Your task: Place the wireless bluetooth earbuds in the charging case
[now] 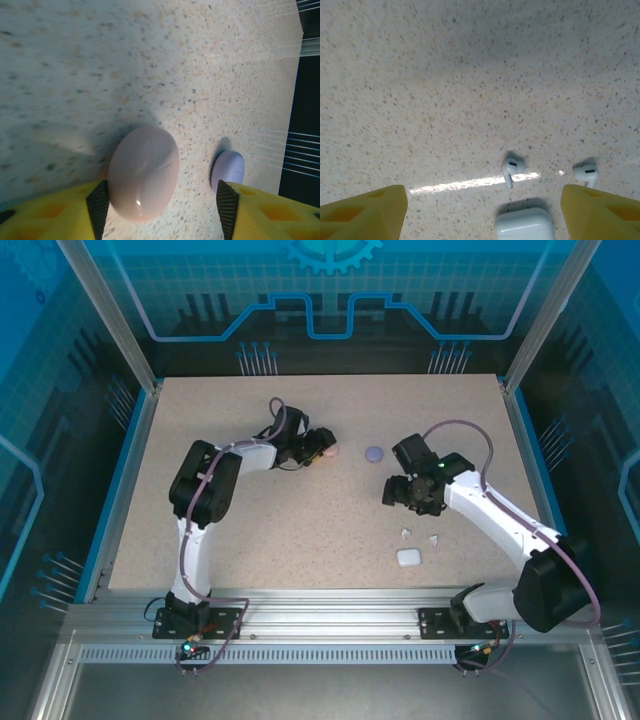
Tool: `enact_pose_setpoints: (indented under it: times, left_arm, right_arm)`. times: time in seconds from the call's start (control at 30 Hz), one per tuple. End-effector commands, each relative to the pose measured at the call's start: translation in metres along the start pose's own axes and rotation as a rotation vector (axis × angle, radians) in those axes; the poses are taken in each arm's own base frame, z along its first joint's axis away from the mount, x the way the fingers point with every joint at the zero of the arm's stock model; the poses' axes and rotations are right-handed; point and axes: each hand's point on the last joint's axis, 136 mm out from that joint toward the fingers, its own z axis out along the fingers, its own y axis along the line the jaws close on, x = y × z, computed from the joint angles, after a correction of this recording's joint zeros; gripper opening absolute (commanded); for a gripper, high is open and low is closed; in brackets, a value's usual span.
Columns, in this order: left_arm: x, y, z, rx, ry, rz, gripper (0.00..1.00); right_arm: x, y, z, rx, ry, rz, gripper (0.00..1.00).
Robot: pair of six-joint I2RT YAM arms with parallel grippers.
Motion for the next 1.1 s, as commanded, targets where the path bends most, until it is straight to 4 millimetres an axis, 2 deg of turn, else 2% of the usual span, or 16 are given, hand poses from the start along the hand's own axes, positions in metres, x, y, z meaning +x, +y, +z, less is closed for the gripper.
enact_pose_setpoints:
  times: [0.0,0.07,0.13,0.2,0.23,0.47,0.57,0.9,1.07]
  left_arm:
    - [-0.008,0.02,-0.024,-0.067,-0.016,-0.022,0.7]
    - [-0.013,0.022,-0.033,-0.074,-0.026,-0.017,0.73]
    - [-0.018,0.024,-0.042,-0.084,-0.036,-0.01,0.82]
    - [-0.023,0.022,-0.052,-0.085,-0.057,0.006,0.86]
    - [-0.026,0.021,-0.058,-0.09,-0.069,0.014,0.98]
    - [-0.033,-0.004,-0.095,-0.09,-0.122,0.114,0.99]
    - [-0.034,-0.014,-0.109,-0.08,-0.147,0.137,0.99]
    - [-0.034,-0.051,-0.153,-0.004,-0.218,0.183,0.99]
    - [-0.034,-0.064,-0.172,0.014,-0.247,0.217,0.99]
  right_arm:
    - [0.02,-0.009,0.004,0.081,0.06,-0.033,0.85]
    - [0.029,-0.009,0.006,0.103,0.074,-0.064,0.87]
    - [0.036,-0.012,0.008,0.132,0.081,-0.077,0.9]
    - [0.046,-0.018,0.013,0.15,0.102,-0.068,0.91]
    - [0.052,-0.021,0.016,0.159,0.114,-0.062,0.91]
    - [0.09,-0.043,0.034,0.195,0.209,-0.033,0.91]
    - [0.1,-0.043,0.042,0.183,0.238,-0.021,0.91]
    - [0.117,-0.031,0.064,0.165,0.286,-0.066,0.91]
    - [0.12,-0.034,0.075,0.189,0.307,-0.083,0.91]
